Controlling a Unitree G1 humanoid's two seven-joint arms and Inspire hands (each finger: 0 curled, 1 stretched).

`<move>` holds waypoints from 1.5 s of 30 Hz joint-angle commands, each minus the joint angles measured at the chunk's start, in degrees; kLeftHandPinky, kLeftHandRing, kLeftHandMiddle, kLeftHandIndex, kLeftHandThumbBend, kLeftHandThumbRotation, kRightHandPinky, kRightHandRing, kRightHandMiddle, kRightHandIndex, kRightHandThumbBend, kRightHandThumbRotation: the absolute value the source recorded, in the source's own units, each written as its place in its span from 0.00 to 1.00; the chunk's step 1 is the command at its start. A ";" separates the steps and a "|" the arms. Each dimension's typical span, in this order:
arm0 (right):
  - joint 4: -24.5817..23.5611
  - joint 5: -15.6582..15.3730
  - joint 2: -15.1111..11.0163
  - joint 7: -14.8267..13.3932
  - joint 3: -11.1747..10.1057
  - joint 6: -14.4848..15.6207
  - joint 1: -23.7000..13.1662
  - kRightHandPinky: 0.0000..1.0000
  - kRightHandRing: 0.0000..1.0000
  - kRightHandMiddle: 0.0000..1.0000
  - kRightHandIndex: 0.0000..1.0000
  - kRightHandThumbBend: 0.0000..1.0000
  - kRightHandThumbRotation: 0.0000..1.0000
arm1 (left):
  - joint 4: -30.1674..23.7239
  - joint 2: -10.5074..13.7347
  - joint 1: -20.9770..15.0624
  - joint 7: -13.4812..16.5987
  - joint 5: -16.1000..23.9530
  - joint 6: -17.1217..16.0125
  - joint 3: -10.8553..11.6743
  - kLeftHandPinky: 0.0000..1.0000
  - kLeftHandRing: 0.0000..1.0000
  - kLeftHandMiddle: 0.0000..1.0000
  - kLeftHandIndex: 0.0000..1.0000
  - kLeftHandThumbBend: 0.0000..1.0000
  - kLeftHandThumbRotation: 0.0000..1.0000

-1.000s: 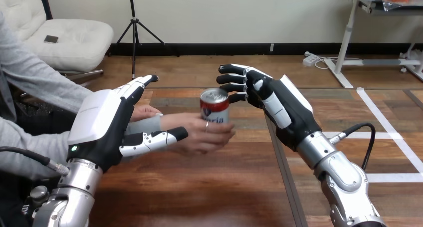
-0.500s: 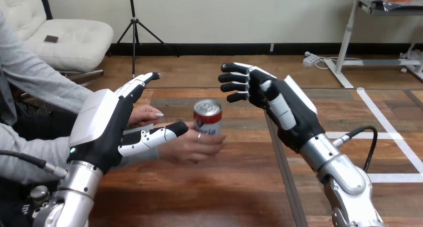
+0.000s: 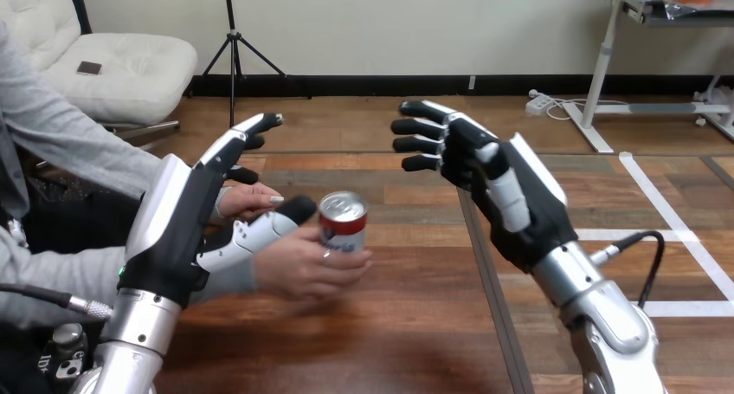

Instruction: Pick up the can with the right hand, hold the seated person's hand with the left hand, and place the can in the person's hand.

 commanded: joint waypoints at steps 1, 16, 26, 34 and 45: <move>-4.48 2.14 -0.14 0.01 -1.80 -0.32 0.21 0.77 0.82 0.83 0.87 1.00 1.00 | -1.44 -2.27 0.11 -1.85 -5.11 -1.46 1.75 0.66 0.85 0.87 0.85 0.92 0.91; -9.41 4.73 0.86 -0.05 -3.13 -1.21 5.58 0.80 0.83 0.84 0.87 1.00 1.00 | -3.88 -6.94 5.39 -7.02 -14.89 -4.86 2.61 0.71 0.87 0.88 0.86 0.84 0.94; -12.89 7.50 1.50 0.19 -3.54 -0.47 9.65 0.85 0.85 0.86 0.87 1.00 1.00 | -4.87 -10.87 9.51 -9.46 -19.50 -8.03 3.04 0.72 0.85 0.86 0.84 0.83 0.93; -14.49 7.89 2.12 -0.79 -3.81 -0.26 12.56 0.86 0.86 0.86 0.87 1.00 1.00 | -6.39 -12.57 12.37 -10.57 -20.36 -8.06 3.47 0.72 0.85 0.86 0.84 0.83 0.95; -14.33 8.41 3.62 -0.55 -4.00 -1.33 15.14 0.86 0.86 0.87 0.88 1.00 1.00 | -5.71 -13.18 13.66 -12.23 -20.66 -8.27 4.50 0.71 0.84 0.85 0.83 0.75 0.93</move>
